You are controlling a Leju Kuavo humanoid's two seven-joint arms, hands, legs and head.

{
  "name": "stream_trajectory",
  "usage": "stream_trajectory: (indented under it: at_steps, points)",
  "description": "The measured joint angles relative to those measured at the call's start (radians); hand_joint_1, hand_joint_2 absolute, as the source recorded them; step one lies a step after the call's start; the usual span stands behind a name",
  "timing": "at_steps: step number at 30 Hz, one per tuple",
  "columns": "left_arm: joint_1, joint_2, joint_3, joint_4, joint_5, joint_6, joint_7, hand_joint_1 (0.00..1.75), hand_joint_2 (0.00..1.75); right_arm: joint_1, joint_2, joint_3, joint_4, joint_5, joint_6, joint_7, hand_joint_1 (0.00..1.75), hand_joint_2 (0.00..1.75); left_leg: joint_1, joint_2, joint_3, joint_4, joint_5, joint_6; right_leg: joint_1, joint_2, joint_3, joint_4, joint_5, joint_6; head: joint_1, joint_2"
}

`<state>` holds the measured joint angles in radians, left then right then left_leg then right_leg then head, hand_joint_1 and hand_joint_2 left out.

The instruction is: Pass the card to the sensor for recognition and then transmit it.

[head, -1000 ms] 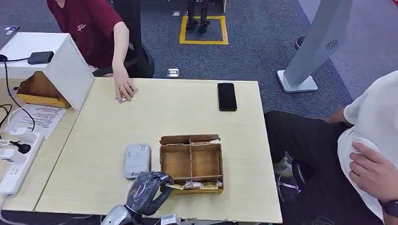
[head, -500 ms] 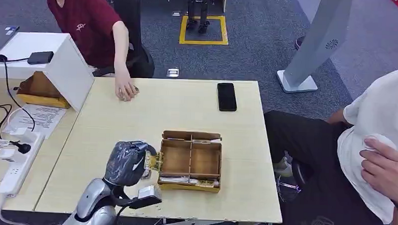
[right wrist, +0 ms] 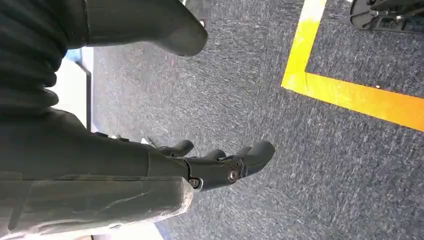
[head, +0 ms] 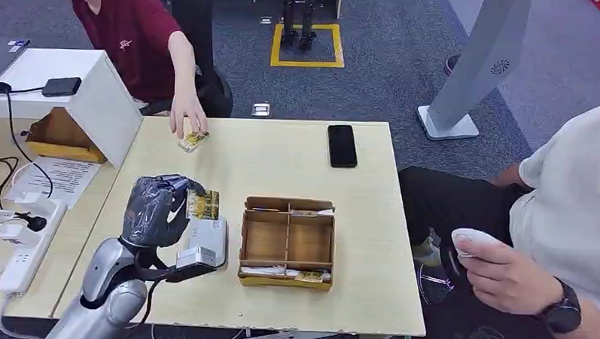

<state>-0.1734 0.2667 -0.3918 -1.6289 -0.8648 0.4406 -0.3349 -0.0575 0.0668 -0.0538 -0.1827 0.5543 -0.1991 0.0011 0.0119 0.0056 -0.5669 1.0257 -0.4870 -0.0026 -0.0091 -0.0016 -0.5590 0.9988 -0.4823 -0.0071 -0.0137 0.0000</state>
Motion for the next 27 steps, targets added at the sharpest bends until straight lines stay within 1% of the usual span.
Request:
stream_trajectory:
  at_steps: [7, 9, 11, 14, 18, 21, 24, 27]
  points:
    - [-0.013, 0.001, 0.013, 0.001, -0.008, 0.001, 0.007, 1.75, 1.75, 0.000, 0.000, -0.001, 0.000, 0.003, 0.000, 0.002, 0.00, 1.75, 0.000, 0.000, 0.000, 0.000, 0.000, 0.000, 0.000, 0.000, 0.000, 0.000, 0.000, 0.000, 0.000, 0.000]
    - [-0.026, 0.000, 0.021, 0.013, -0.037, 0.009, 0.051, 1.75, 1.75, 0.000, 0.000, -0.001, 0.000, 0.011, 0.000, 0.003, 0.00, 1.75, 0.000, 0.000, 0.000, 0.000, 0.000, 0.000, 0.000, 0.000, -0.001, 0.000, 0.000, 0.000, 0.000, 0.000]
    - [-0.067, 0.000, 0.036, 0.060, -0.070, 0.014, 0.095, 1.75, 1.75, -0.001, 0.000, -0.001, 0.000, 0.018, 0.003, 0.011, 0.00, 1.75, 0.000, 0.000, 0.000, 0.000, 0.001, 0.000, 0.000, -0.001, 0.000, 0.000, 0.000, 0.000, 0.000, 0.000]
    - [-0.160, -0.003, 0.069, 0.186, -0.131, 0.039, 0.156, 1.75, 1.75, -0.005, 0.001, -0.001, -0.002, 0.034, 0.011, 0.021, 0.00, 1.75, 0.000, 0.000, -0.001, 0.000, 0.003, 0.000, 0.000, -0.001, -0.001, 0.000, 0.003, -0.001, 0.000, 0.000]
    - [-0.342, -0.025, 0.114, 0.443, -0.191, 0.080, 0.215, 1.75, 1.75, -0.014, 0.002, -0.001, -0.007, 0.056, 0.018, 0.032, 0.00, 1.75, 0.001, 0.000, -0.002, 0.000, 0.006, -0.001, 0.000, 0.000, -0.002, 0.000, 0.006, -0.001, 0.000, 0.000]
    - [-0.461, -0.033, 0.138, 0.633, -0.225, 0.119, 0.243, 1.75, 1.75, -0.020, 0.003, -0.001, -0.008, 0.066, 0.018, 0.042, 0.00, 1.75, 0.001, 0.001, -0.002, 0.000, 0.006, -0.002, 0.000, 0.000, -0.002, 0.001, 0.007, -0.001, 0.000, 0.000]
    - [-0.534, -0.039, 0.152, 0.760, -0.247, 0.136, 0.257, 1.75, 1.75, -0.022, 0.006, -0.001, -0.008, 0.073, 0.018, 0.045, 0.00, 1.75, 0.000, 0.000, -0.002, 0.000, 0.007, -0.001, 0.000, 0.000, -0.002, 0.001, 0.007, -0.001, 0.000, 0.000]
    - [-0.577, -0.043, 0.157, 0.848, -0.254, 0.138, 0.268, 1.75, 1.75, -0.023, 0.007, -0.002, -0.008, 0.075, 0.018, 0.048, 0.00, 1.75, 0.000, 0.000, -0.002, 0.000, 0.007, -0.001, 0.000, 0.000, -0.002, 0.001, 0.007, -0.001, 0.000, 0.000]
